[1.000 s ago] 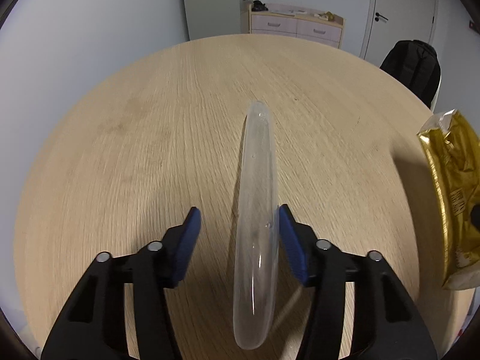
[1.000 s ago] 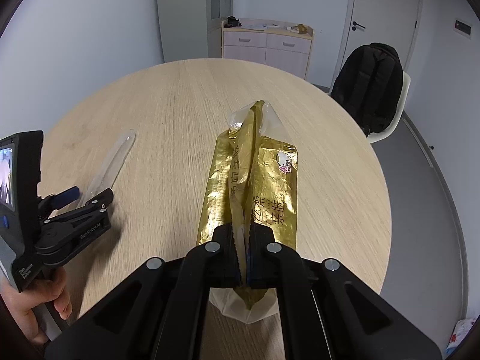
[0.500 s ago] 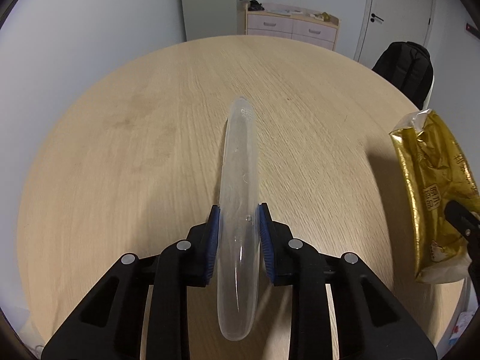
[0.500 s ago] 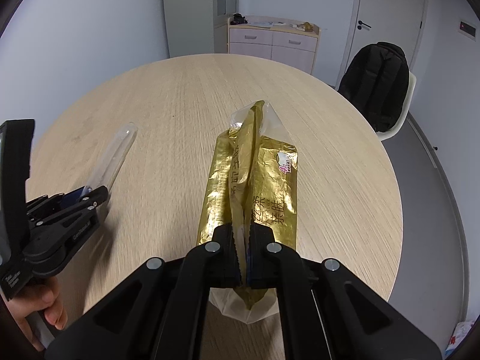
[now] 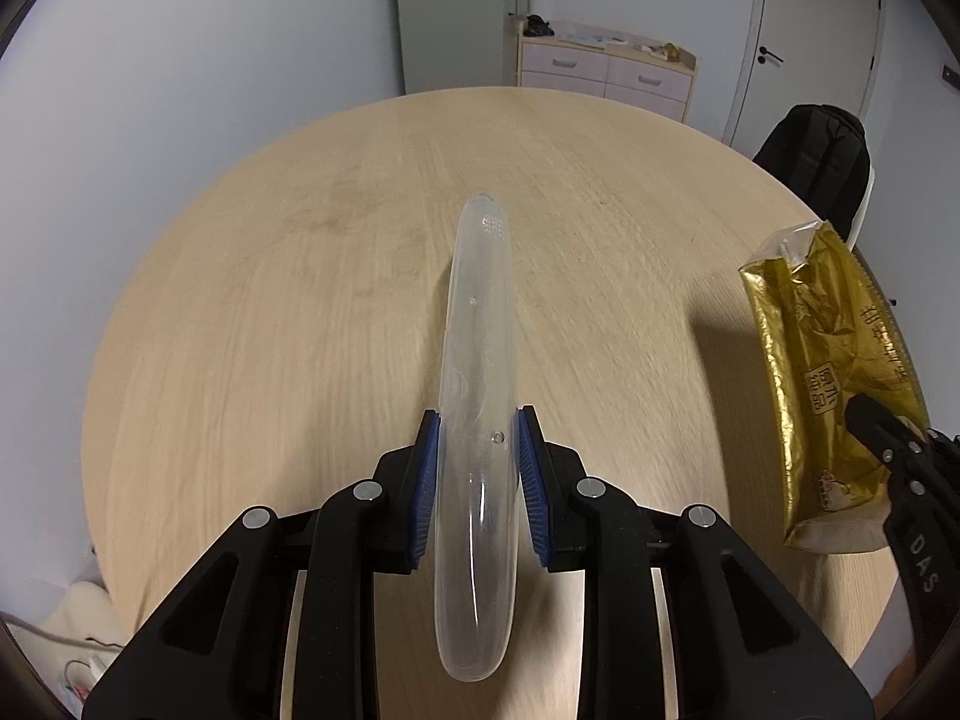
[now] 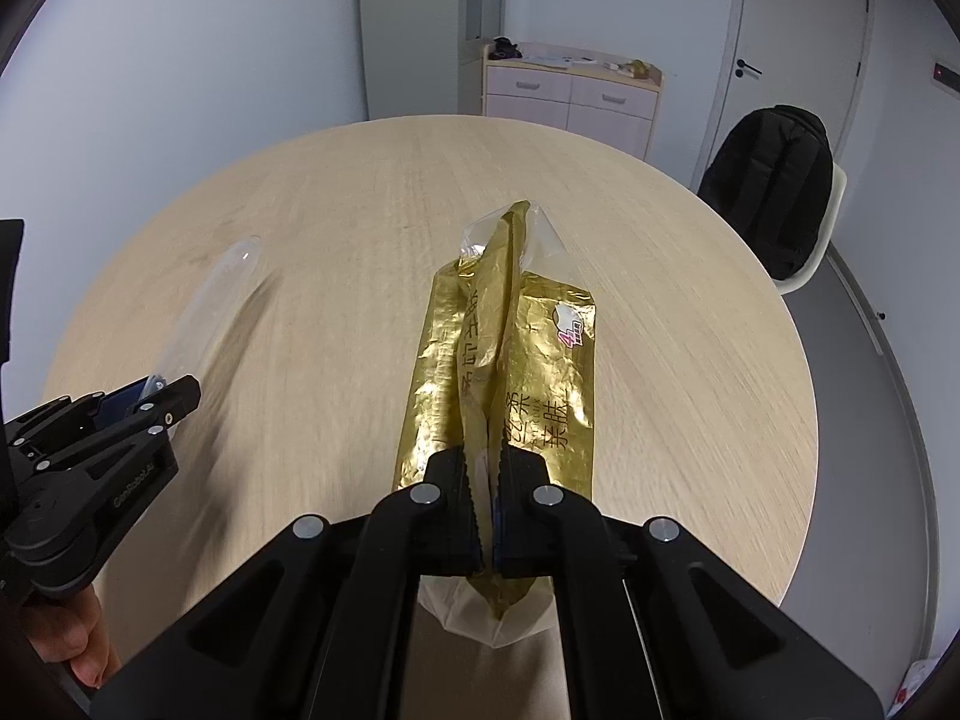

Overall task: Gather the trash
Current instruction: 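Carry the clear tube and gold foil bag down over the black trash bin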

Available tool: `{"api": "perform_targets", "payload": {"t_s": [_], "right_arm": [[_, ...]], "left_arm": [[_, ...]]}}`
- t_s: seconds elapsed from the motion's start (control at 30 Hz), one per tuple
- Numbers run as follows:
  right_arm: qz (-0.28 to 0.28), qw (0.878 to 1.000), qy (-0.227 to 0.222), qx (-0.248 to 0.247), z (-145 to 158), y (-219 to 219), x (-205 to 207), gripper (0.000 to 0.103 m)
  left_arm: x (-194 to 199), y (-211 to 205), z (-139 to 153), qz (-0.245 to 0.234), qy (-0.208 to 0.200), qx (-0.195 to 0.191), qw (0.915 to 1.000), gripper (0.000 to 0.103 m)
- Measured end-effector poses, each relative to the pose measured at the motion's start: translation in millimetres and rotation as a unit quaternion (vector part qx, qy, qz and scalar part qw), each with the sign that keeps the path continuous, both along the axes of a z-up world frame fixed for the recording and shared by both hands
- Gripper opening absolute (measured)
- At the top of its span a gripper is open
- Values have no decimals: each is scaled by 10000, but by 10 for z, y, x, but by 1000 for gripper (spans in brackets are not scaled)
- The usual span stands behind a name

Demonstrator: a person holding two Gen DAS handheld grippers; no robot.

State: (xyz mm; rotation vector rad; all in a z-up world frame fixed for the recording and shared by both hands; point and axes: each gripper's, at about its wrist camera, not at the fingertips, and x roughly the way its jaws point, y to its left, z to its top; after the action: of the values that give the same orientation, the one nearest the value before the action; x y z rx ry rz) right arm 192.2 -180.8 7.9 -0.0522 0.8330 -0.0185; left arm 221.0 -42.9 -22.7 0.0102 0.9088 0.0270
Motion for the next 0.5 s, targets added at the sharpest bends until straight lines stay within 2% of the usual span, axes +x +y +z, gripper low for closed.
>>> {"api": "perform_targets", "payload": {"t_s": [0.5], "right_arm": [[219,9998,-17,-10,-25,272,-518,1]], "left_arm": [[-645,103,50,59,-116,-82,9999,25]]}}
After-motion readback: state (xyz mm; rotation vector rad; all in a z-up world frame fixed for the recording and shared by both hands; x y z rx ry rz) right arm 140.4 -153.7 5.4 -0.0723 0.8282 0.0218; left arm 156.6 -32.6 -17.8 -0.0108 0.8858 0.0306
